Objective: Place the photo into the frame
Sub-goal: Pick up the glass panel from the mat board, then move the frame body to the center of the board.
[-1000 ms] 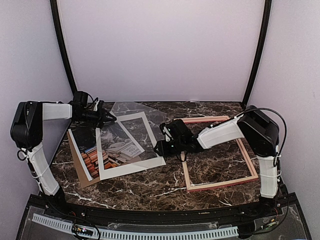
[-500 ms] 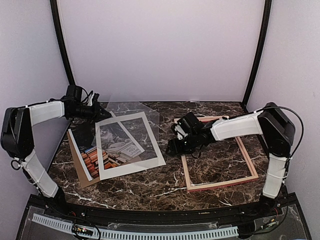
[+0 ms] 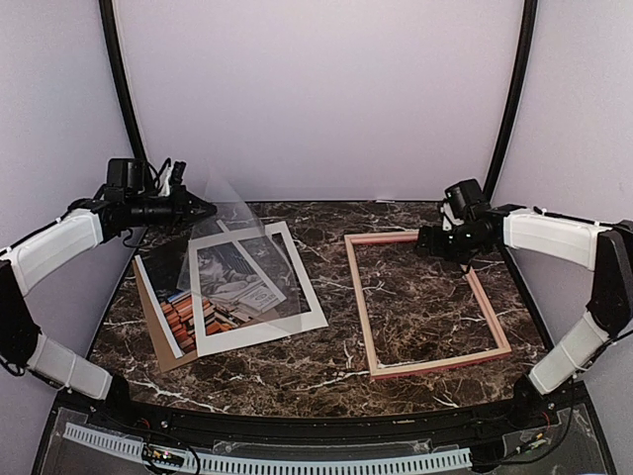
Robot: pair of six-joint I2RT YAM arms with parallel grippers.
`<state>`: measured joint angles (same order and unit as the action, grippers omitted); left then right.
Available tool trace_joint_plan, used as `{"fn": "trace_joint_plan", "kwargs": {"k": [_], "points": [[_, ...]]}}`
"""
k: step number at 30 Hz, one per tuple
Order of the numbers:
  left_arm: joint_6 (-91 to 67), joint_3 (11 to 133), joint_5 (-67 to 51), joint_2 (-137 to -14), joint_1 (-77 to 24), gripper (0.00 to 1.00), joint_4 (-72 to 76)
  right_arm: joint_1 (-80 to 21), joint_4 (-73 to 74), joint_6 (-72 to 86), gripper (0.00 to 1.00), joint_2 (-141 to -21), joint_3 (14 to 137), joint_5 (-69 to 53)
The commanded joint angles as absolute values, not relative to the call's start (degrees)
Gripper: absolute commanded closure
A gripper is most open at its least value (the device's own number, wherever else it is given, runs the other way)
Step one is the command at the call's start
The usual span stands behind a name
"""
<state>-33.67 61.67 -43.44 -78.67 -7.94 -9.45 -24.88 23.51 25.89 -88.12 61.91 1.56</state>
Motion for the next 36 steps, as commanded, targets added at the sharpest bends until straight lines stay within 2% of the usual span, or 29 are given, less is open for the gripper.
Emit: {"fn": "trace_joint_plan", "kwargs": {"k": [1, 9, 15, 23, 32, 36], "points": [[-37.91, 61.92, -43.6, -72.07, -9.47, 1.0, -4.89, -15.44, 27.46, 22.65, 0.11, -85.85, 58.67, 5.88], [-39.94, 63.67, -42.54, -67.99, -11.07, 1.0, -4.49, -1.89, 27.21, 18.72, 0.15, -88.71, 55.85, 3.43], [-40.69, 64.16, -42.1, -67.85, -11.5, 1.0, -3.4, 1.46, 26.81, 19.2, 0.2, -92.17, 55.58, 0.96], [-40.63, 67.02, -41.08, -68.83, -11.69, 1.0, -3.35, 1.57, 25.32, 20.16, 0.38, -94.86, 53.33, -2.65], [-41.72, 71.21, -40.15, -70.3, -11.69, 1.0, -4.0, 0.47, 23.84, 20.94, 0.62, -92.78, 49.78, -4.78], [-43.38, 71.39, -41.21, -70.5, -11.69, 1.0, -1.05, -2.99, 23.32, 22.22, 0.66, -91.52, 48.26, -3.81]]}}
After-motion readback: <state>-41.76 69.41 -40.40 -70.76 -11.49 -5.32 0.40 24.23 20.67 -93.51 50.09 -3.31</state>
